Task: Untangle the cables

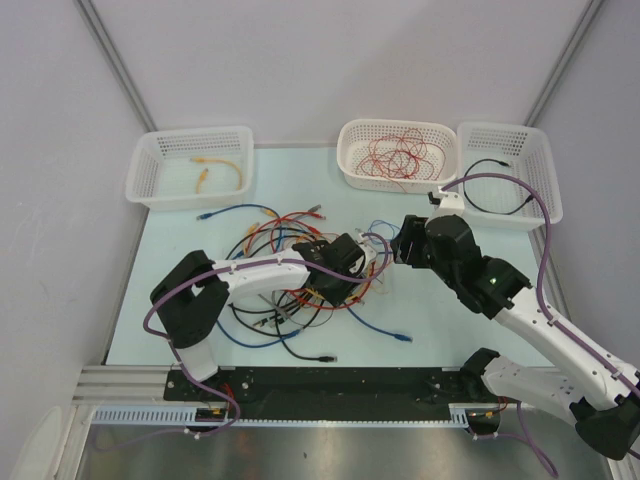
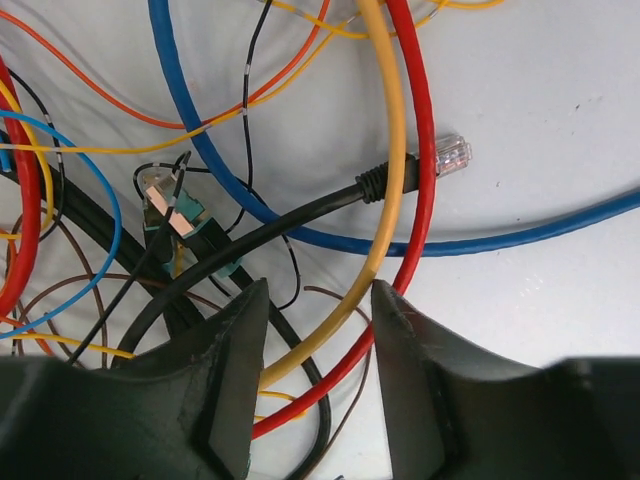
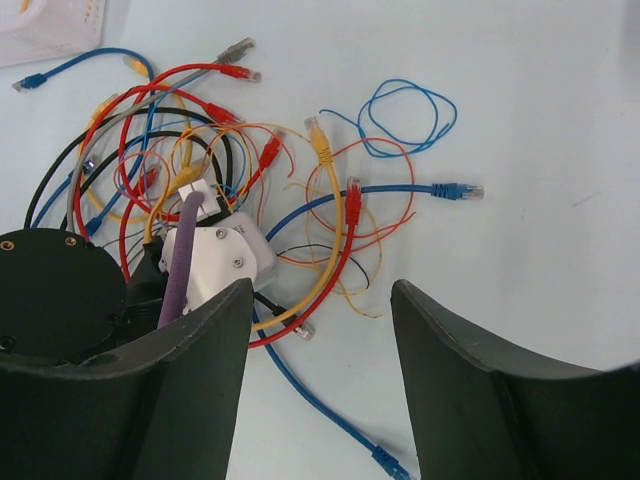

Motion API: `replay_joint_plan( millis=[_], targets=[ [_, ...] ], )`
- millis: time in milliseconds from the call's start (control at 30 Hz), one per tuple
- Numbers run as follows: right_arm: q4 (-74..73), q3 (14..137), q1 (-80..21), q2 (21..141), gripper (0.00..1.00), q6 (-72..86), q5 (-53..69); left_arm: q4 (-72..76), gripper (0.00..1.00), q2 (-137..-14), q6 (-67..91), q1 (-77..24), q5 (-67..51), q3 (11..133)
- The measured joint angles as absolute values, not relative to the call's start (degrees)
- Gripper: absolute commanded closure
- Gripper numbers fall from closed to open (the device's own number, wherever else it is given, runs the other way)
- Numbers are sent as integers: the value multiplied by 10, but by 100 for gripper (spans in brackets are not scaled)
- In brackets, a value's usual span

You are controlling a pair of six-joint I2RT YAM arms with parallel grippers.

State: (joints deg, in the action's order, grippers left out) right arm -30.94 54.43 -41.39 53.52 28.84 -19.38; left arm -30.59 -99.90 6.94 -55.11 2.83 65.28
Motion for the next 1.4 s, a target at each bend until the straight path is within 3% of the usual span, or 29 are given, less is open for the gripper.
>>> replay_joint_plan(
  millis=[100, 167, 433, 667, 867, 1067, 1400],
  targets=[
    [-310, 542, -409, 533, 38, 288, -189, -306, 82, -999, 69, -552, 25, 653],
    [-309, 542, -408, 533, 38, 289, -187, -305, 90, -999, 68, -552, 23, 652],
    [-310, 538, -405, 522, 38, 289, -185, -345, 90, -961, 64, -552, 33, 662],
    [-310, 537, -404, 507, 38, 289, -185, -373, 96, -791, 64, -550, 34, 781],
    [-310, 537, -404, 492, 38, 289, -185, -330, 100, -669, 88, -519, -11, 804],
    [-310, 537, -404, 486, 38, 289, -185, -280, 100, -641, 151, -405, -30, 808],
    [-299, 536, -402, 486, 39, 289, -169, -277, 100, -766, 229, -169, 62, 899]
  ],
)
